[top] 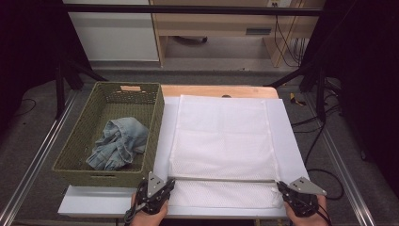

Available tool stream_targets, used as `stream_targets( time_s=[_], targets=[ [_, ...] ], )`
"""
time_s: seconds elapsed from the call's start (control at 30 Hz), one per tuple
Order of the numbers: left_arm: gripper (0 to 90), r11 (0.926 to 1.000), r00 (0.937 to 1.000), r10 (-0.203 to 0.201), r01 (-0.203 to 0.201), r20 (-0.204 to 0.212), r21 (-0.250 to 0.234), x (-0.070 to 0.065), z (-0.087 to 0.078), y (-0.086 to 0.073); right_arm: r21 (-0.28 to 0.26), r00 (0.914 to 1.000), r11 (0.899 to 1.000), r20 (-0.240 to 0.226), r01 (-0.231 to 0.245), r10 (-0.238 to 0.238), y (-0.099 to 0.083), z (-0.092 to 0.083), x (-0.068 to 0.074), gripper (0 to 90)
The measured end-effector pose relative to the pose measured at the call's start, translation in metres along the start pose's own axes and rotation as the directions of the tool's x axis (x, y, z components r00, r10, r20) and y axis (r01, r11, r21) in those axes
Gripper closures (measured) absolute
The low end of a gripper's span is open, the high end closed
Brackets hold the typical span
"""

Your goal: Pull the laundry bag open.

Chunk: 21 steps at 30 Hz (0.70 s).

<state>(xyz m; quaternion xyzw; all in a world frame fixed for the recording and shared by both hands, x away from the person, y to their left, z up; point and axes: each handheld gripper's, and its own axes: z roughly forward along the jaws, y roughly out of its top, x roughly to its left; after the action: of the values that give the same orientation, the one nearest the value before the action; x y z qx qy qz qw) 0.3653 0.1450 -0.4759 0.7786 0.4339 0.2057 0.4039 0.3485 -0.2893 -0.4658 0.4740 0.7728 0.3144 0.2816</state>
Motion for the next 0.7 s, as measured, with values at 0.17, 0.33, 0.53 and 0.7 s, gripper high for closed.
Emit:
stream_targets(
  time_s=[0.17,0.33,0.53,0.7],
  targets=[
    [86.6,1.0000,1.0000,-0.005,0.005,-0.005,-0.004,-0.0011,0.0006,-0.0006,0.000,1.0000,1.000,0.004,0.005,-0.005,-0.0002,0.0004,-0.0001,86.2],
    [86.6,0.9998,0.9998,-0.020,0.020,-0.007,-0.001,0.0028,-0.0004,-0.0011,0.007,0.9999,1.000,0.012,-0.004,0.004,-0.0004,0.0010,-0.0011,86.3],
    [86.6,0.9998,0.9998,-0.018,0.018,-0.013,0.001,0.0027,-0.0015,-0.0015,0.007,0.9999,1.000,0.011,-0.008,0.008,-0.0007,0.0013,-0.0024,86.3],
    [86.6,0.9998,0.9997,-0.011,0.012,-0.021,0.017,0.0036,-0.0020,-0.0022,0.011,0.9998,1.000,0.012,-0.017,0.017,-0.0007,0.0018,-0.0033,86.4]
  ],
)
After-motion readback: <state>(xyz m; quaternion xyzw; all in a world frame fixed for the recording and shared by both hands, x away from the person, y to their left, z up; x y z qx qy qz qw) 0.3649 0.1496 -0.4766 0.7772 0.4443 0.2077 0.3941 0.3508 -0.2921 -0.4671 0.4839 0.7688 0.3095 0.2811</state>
